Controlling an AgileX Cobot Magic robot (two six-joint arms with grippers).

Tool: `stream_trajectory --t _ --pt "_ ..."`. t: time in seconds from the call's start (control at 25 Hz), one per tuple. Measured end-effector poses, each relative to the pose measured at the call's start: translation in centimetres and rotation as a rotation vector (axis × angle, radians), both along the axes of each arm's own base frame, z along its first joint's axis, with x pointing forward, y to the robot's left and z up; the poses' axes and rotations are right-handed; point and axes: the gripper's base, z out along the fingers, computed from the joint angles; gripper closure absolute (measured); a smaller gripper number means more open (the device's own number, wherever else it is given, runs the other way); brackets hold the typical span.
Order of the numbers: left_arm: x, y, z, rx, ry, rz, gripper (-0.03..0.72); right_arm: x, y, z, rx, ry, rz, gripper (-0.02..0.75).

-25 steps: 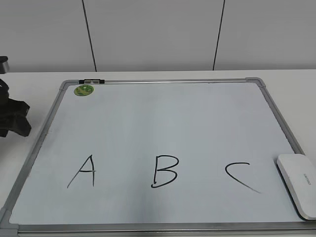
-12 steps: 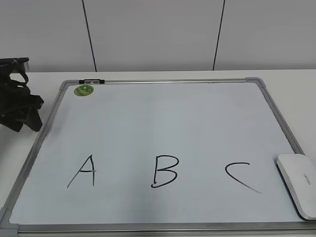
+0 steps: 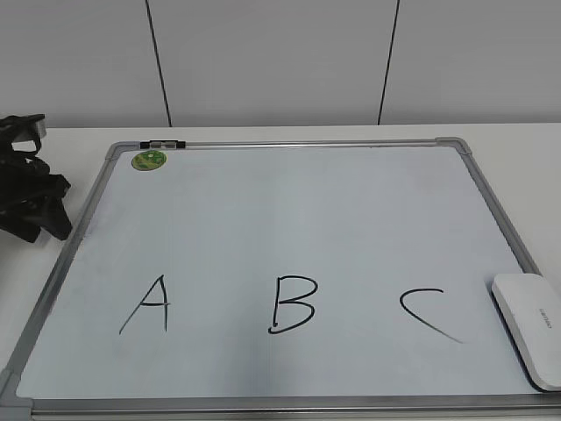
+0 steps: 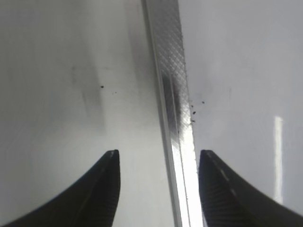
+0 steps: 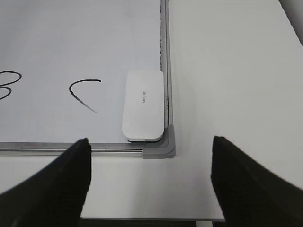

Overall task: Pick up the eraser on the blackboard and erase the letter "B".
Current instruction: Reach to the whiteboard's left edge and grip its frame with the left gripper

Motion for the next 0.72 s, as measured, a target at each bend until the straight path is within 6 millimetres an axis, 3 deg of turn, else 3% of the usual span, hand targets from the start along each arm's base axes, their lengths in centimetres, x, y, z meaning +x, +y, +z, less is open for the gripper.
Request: stream_trajectory --t 0.16,0.72 --pt "0.2 0.1 -1.2 -0.063 0.020 0.002 0.305 0.0 0.0 0.0 0.000 0.000 0.000 0.151" --pt "1.0 0.1 -2.3 -0.087 0.033 0.007 0.360 0.0 0.0 0.0 0.000 0.000 0.000 0.151"
